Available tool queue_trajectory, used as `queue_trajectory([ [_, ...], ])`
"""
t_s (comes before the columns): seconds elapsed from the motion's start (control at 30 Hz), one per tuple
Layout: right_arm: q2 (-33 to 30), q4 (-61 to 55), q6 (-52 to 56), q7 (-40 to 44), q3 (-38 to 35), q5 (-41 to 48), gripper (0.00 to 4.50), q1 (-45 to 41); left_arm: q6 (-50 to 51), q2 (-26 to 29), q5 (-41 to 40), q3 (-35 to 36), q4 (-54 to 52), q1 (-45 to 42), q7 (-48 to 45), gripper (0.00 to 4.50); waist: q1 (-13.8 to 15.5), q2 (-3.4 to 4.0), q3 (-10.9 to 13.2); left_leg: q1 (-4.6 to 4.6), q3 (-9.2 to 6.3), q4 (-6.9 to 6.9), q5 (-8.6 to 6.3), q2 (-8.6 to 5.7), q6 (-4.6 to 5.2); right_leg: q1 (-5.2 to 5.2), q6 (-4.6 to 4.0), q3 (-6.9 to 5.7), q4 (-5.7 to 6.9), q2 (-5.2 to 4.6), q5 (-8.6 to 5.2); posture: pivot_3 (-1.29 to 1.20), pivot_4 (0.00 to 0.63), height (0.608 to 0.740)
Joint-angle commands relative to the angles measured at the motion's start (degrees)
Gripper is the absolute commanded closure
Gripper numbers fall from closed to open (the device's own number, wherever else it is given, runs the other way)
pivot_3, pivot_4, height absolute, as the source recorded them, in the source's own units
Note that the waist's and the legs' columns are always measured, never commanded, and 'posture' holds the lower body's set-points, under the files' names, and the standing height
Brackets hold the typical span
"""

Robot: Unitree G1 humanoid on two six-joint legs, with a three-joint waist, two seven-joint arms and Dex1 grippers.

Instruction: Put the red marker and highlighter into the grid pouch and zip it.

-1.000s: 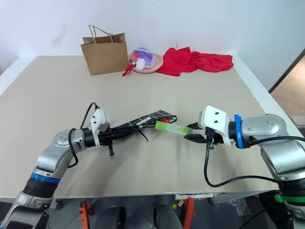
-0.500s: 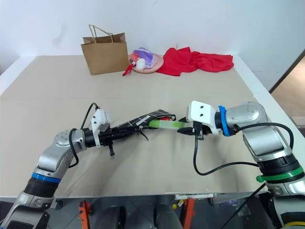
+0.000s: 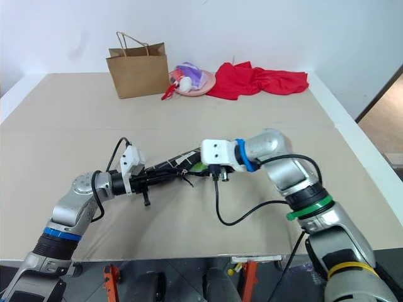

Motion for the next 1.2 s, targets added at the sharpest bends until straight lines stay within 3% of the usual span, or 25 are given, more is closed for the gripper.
queue_trajectory([
  [0.03, 3.2, -0.9, -2.2, -0.3, 0.5, 0.2, 2.33, -2.0, -1.7, -0.7, -0.5, 0.6, -1.3, -0.6, -0.2, 4.5, 0.0, 0.0, 0.0, -0.02, 0.0, 0.0, 0.0, -0.02, 0.0, 0.0, 0.01, 0.0, -0.01, -0.03, -0.01, 0.0, 0.15, 0.74],
  [0.2, 2.3, 1.9, -3.5, -2.0, -2.7, -1.3, 0.1, -2.9, -1.4, -0.7, -0.5, 0.8, -2.0, 0.0, 0.2, 4.5, 0.1, 0.0, 0.0, -0.04, -0.08, 0.02, 0.0, -0.02, -0.01, 0.02, 0.0, -0.08, -0.01, -0.03, 0.0, 0.0, 0.15, 0.74],
  [0.4, -3.7, 0.3, 2.4, 1.4, -13.0, 8.0, 0.1, -2.6, -1.0, -0.5, -0.8, 0.8, -2.8, 0.6, 0.7, 4.5, 0.1, 0.0, 0.0, -0.05, -0.07, 0.04, 0.0, -0.03, -0.01, 0.02, 0.0, -0.08, -0.01, -0.03, 0.0, 0.0, 0.15, 0.74],
  [0.53, -6.8, -3.4, 11.5, 3.4, -23.8, 20.4, 0.1, 0.3, -0.7, -0.5, -1.0, 0.9, -3.1, 0.9, 1.0, 4.5, 0.1, 0.0, 0.0, -0.04, -0.12, -0.01, 0.0, -0.01, 0.0, 0.02, -0.06, -0.1, -0.01, 0.0, -0.03, 0.0, 0.15, 0.74],
  [0.63, -9.3, -8.7, 23.0, 4.5, -34.5, 33.9, 0.1, 6.4, 0.1, -0.7, -1.3, 1.7, -3.3, 1.3, 2.2, 4.5, 0.2, -0.01, 0.0, -0.05, -0.22, -0.03, -0.02, -0.01, 0.01, 0.06, -0.08, -0.17, -0.02, -0.01, -0.04, 0.0, 0.15, 0.74],
  [0.7, -11.8, -12.2, 27.0, 4.1, -37.7, 36.8, 0.1, 13.2, 0.9, -0.9, -1.9, 2.4, -3.7, 1.6, 3.0, 4.5, 0.3, -0.01, 0.0, -0.07, -0.3, -0.02, -0.02, -0.01, 0.03, 0.1, -0.08, -0.23, -0.03, -0.02, -0.04, 0.0, 0.15, 0.74],
  [0.83, -14.0, -19.6, 29.5, 0.1, -37.4, 36.4, 0.1, 26.3, 3.3, -1.3, -3.6, 3.9, -4.2, 0.7, 4.8, 4.5, 0.4, -0.01, 0.0, -0.06, -0.33, 0.01, -0.02, -0.04, 0.03, 0.13, 0.11, -0.24, -0.03, -0.04, -0.15, 0.0, 0.15, 0.74],
  [0.97, -9.6, -24.5, 30.4, -8.6, -32.7, 34.0, 0.1, 32.5, 5.5, -1.8, -4.5, 4.6, -4.5, -1.1, 6.3, 4.5, -0.3, 0.0, 0.0, 0.07, -0.28, 0.02, 0.01, 0.01, 0.01, 0.14, 0.25, -0.16, 0.02, 0.08, -0.16, 0.0, 0.15, 0.74],
  [1.1, 1.3, -22.2, 32.6, -22.2, -24.7, 28.9, 0.1, 27.7, 7.4, -2.3, -4.9, 4.3, -4.8, -3.0, 7.1, 4.5, -0.5, -0.03, 0.0, 0.17, -0.3, 0.02, 0.17, 0.08, 0.02, 0.14, 0.22, -0.08, 0.02, 0.24, 0.08, 0.0, 0.15, 0.74],
  [1.2, 7.9, -19.9, 34.4, -27.6, -20.4, 27.1, 0.1, 22.6, 8.2, -2.7, -4.9, 4.1, -4.6, -4.3, 7.4, 4.5, -0.2, 0.03, 0.0, 0.11, -0.4, -0.01, 0.35, 0.04, -0.08, 0.04, 0.2, 0.01, 0.01, 0.33, 0.27, 0.0, 0.15, 0.74],
])
